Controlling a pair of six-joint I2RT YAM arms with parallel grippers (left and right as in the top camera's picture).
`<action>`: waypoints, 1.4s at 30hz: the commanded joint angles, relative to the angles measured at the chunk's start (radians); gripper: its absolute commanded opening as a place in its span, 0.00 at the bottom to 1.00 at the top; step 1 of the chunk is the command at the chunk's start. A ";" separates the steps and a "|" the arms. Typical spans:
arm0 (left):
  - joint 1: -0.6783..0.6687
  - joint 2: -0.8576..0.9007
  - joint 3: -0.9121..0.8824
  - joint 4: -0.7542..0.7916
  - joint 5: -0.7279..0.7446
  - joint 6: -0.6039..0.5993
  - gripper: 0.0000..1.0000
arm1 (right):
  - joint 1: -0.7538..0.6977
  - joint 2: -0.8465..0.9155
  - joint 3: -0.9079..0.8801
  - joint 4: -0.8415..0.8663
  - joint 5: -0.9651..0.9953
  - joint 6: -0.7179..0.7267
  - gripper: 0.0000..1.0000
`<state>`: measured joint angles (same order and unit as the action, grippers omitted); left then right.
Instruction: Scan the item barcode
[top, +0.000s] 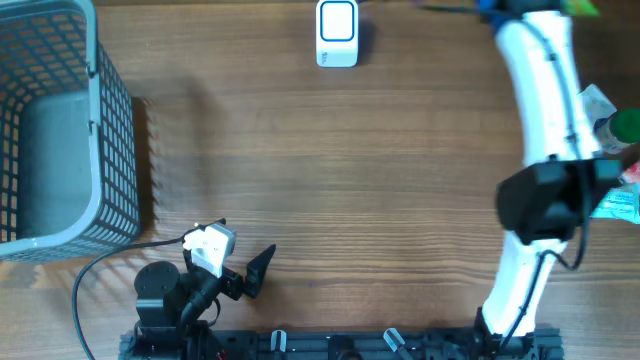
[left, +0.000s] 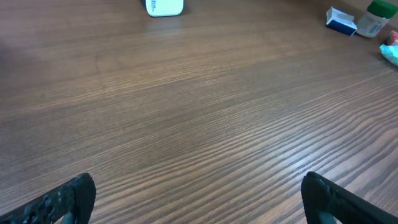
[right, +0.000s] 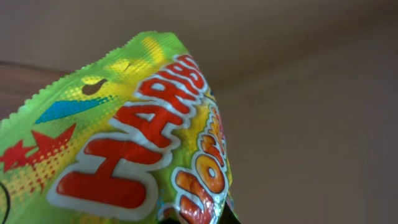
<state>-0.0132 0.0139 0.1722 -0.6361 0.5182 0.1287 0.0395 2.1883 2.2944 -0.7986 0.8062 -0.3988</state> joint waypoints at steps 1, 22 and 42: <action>-0.004 -0.006 -0.003 0.003 0.001 -0.003 1.00 | -0.212 -0.008 -0.047 -0.064 -0.064 0.341 0.05; -0.004 -0.006 -0.003 0.002 0.001 -0.003 1.00 | -0.787 -0.176 -0.284 -0.238 -0.795 0.718 1.00; -0.004 -0.006 -0.003 0.002 0.001 -0.003 1.00 | -0.369 -1.324 -0.327 -0.419 -1.091 0.678 1.00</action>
<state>-0.0132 0.0139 0.1722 -0.6361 0.5182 0.1287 -0.3416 0.9215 2.0102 -1.2312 -0.3096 0.3004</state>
